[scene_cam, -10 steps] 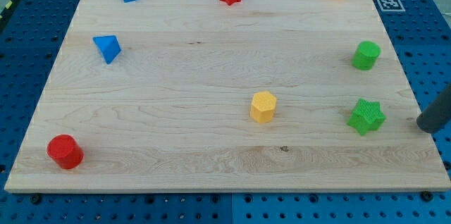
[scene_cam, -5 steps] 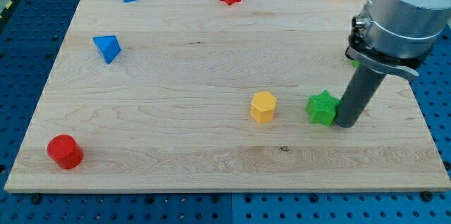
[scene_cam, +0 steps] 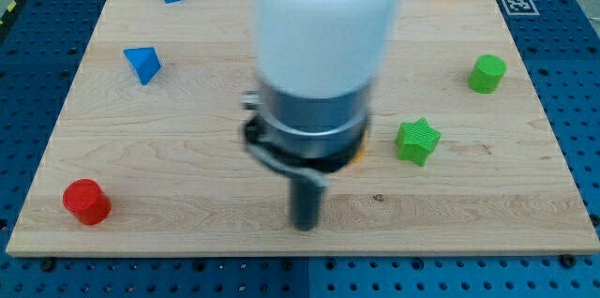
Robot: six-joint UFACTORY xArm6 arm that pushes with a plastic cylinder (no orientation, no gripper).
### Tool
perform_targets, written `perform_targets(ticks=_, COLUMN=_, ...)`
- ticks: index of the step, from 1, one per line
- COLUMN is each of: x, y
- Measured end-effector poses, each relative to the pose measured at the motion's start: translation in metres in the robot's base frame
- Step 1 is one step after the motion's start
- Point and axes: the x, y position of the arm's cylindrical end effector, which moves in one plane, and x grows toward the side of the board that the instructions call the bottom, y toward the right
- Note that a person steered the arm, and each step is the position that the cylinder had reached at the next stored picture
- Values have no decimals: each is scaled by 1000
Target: Move the green star parallel to the right of yellow hexagon
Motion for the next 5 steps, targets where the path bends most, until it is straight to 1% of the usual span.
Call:
perform_targets(ticks=1, x=15, y=-53)
perform_targets(ticks=3, x=19, y=-67)
perform_targets(ticks=5, x=20, y=-115)
